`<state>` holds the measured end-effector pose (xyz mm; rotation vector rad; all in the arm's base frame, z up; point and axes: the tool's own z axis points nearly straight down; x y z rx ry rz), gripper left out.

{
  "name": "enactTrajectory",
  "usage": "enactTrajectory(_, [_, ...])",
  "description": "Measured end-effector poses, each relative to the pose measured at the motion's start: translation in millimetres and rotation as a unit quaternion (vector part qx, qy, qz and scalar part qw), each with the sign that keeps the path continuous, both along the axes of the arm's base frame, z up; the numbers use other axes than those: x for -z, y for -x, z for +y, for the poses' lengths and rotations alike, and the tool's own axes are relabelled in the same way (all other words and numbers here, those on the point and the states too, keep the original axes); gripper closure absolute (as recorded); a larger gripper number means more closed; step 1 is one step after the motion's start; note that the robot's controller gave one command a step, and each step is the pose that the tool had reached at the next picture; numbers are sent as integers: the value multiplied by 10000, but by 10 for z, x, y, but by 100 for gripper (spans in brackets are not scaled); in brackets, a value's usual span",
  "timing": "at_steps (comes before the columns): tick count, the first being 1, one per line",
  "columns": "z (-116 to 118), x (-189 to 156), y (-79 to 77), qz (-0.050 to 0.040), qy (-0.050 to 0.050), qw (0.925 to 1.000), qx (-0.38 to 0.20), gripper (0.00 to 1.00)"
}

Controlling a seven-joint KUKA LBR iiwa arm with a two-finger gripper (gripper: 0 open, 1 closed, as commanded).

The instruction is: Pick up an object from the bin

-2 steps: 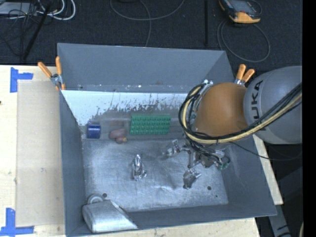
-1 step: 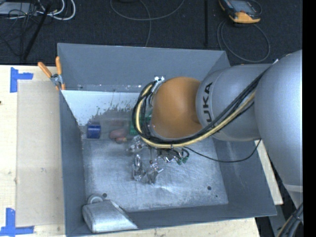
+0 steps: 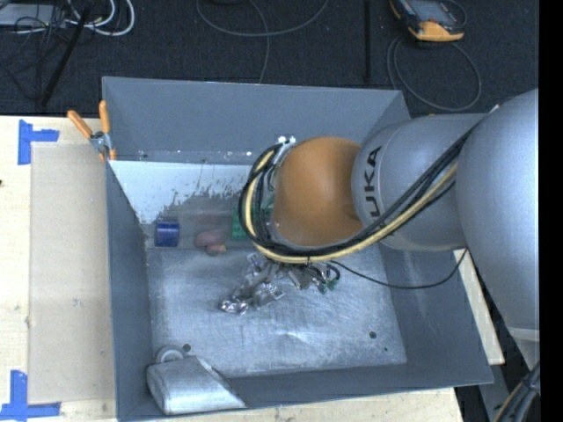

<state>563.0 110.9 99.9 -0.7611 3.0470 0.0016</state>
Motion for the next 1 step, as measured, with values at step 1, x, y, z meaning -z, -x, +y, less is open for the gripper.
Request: enactTrajectory(1, [64, -1688, -50, -44, -6, 10000, -67, 100])
